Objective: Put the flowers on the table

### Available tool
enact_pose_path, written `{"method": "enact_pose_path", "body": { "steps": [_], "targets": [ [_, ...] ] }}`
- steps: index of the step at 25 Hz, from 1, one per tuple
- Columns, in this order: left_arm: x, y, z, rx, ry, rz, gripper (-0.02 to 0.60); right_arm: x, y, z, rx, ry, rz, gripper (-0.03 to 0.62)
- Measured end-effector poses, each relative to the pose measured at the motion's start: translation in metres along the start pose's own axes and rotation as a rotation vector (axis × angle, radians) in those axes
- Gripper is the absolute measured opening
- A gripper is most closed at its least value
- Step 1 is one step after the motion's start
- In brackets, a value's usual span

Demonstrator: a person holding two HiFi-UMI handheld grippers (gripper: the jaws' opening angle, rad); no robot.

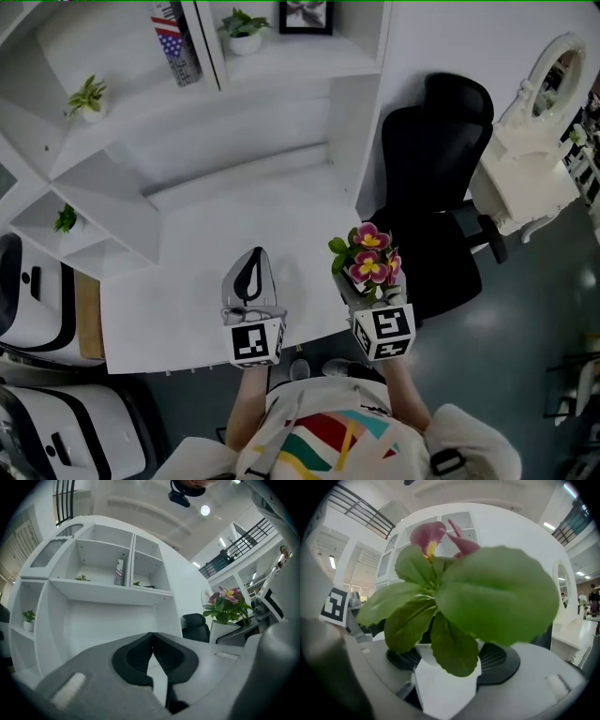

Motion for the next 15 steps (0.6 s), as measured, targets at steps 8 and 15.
{"method": "enact_pose_path", "body": {
  "steps": [8,15],
  "targets": [
    [0.002,0.002,-0.002,-0.011,0.006,-0.008,0.003,0.002,-0.003,-0.008,-0.018,0.020,-0.012,0.336],
    [0.009,0.002,0.000,-0.016,0.008,-0.016,0.003,0.014,0.006,-0.012,-0.025,0.005,0.003,0.336]
  ]
}}
Point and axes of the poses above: the fingertips, and each gripper's own axes: y forward along the fingers, x to its right, z out of its top, the point moved 7 cm from there along -y, backward along the fingers, and after that the axes turned 1 degree about -x, right-handed, at the moved point
